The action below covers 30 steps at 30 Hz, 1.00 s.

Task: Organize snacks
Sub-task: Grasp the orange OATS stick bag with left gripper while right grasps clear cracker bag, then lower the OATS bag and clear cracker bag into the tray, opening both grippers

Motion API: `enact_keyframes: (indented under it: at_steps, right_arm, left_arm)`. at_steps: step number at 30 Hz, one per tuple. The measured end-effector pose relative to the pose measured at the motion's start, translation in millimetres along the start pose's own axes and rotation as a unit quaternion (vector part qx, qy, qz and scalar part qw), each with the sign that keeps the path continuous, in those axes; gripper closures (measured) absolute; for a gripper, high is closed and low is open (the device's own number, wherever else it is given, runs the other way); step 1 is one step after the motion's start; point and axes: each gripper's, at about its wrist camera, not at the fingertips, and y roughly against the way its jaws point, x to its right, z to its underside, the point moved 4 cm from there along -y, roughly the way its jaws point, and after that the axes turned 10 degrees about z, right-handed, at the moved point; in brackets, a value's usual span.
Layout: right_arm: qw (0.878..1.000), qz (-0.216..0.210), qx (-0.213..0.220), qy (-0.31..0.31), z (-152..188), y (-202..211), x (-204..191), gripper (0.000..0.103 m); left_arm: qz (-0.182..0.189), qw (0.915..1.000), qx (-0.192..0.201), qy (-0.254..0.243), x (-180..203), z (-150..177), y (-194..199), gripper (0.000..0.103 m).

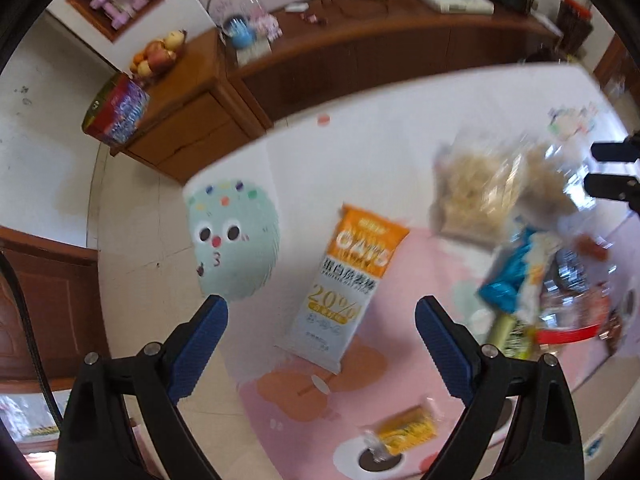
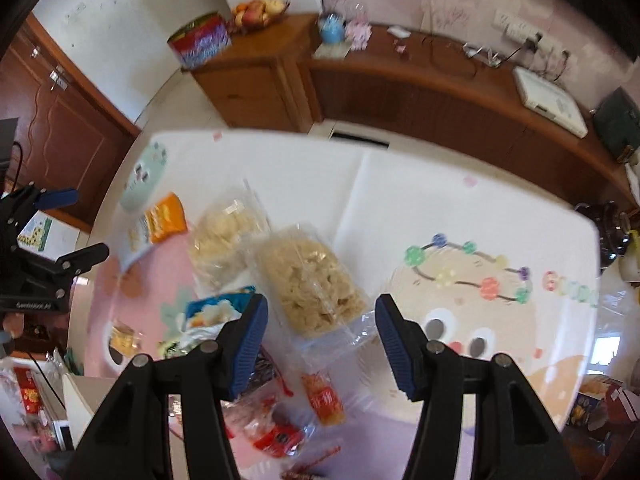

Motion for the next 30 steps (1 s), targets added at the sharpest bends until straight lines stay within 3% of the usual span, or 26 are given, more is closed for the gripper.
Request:
enact_keyframes:
  at_steps: [11,16,19,22,24,30]
  right_arm:
    - [0.998,0.023,-0.008,0.06,0,-37,-18,0.04]
    - [0.998,0.025,-0.017,0.06,-1,-47,-20,0.039]
    - [0.998,0.029,-0.013,0.054,1,-48,-19,0.039]
    - [0.998,0.033,-0.012,0.055,4,-46,-20,0.044]
    - [0.998,0.034,-0.015,0.052,7,-45,-20,0.045]
    - [0.998,0.044,-0.02,0.036,19,-38,-21,0.046]
  left_arm:
    - [0.009,0.999,-0.04,0.019,-11,-3,-62,0.007]
    - [0.031,0.9975,-0.031,0.055,-20,-6,-68,0.008]
    - [0.059,0.9955,-0.028,0.069,-21,-7,-68,0.02]
    - [0.099,0.9915,-0.026,0.08,-17,-5,-65,0.048]
    - [0.099,0.9916,-0.022,0.08,-11,-4,-61,0.064]
    - [0.064,0.994,-0.019,0.087,-4,4,-54,0.067]
